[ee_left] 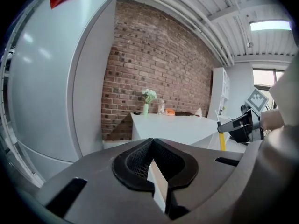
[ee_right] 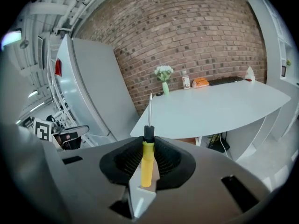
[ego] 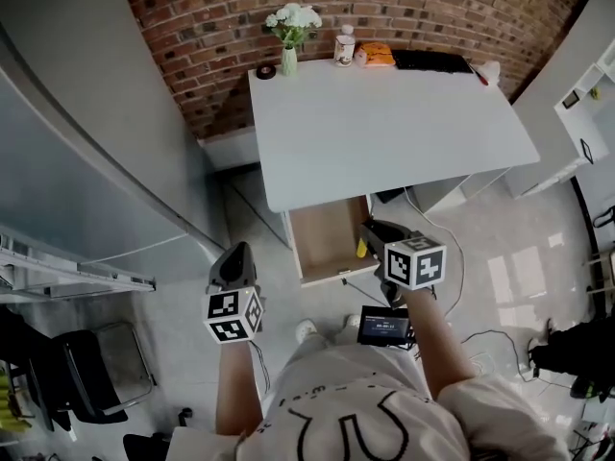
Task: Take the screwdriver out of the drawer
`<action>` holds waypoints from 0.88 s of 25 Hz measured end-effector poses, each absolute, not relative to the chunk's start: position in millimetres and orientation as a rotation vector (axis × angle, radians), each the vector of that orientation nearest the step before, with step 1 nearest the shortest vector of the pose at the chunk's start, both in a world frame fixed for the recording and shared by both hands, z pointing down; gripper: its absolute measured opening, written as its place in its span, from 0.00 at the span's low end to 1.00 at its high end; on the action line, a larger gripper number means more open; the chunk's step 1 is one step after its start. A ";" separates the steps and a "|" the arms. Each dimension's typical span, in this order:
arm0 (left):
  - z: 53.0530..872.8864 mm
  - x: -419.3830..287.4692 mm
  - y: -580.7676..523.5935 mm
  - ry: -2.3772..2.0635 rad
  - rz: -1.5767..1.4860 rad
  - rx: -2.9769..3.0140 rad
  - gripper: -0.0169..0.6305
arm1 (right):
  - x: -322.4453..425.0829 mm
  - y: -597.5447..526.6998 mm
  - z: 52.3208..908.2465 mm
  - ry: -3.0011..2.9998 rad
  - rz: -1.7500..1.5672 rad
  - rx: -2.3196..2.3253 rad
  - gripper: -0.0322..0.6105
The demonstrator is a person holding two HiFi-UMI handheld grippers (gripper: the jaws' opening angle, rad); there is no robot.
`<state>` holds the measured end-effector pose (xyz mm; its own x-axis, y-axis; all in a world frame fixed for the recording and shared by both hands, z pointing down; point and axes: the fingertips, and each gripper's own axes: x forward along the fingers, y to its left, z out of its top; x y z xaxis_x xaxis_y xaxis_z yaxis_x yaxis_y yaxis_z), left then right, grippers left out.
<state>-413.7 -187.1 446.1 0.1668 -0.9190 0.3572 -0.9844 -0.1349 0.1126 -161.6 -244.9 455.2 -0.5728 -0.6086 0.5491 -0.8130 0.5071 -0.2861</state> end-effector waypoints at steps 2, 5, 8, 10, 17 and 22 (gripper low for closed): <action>432.4 -408.3 -189.7 -1.843 0.252 2.133 0.05 | -152.2 -245.3 430.9 -2.437 0.699 1.207 0.17; 411.8 -394.8 -193.5 -1.867 0.217 2.158 0.05 | -136.8 -241.8 398.3 -2.526 0.617 1.225 0.17; 393.5 -379.2 -194.7 -1.896 0.196 2.183 0.05 | -120.4 -235.8 375.5 -2.575 0.513 1.224 0.17; 381.4 -369.3 -194.2 -1.912 0.176 2.198 0.05 | -110.6 -232.8 361.8 -2.600 0.436 1.225 0.17; 340.4 -342.0 -192.4 -1.957 0.137 2.285 0.05 | -86.9 -229.1 327.1 -2.689 0.256 1.269 0.17; 320.8 -333.8 -193.7 -1.987 0.108 2.336 0.05 | -83.6 -224.4 308.1 -2.765 0.086 1.297 0.17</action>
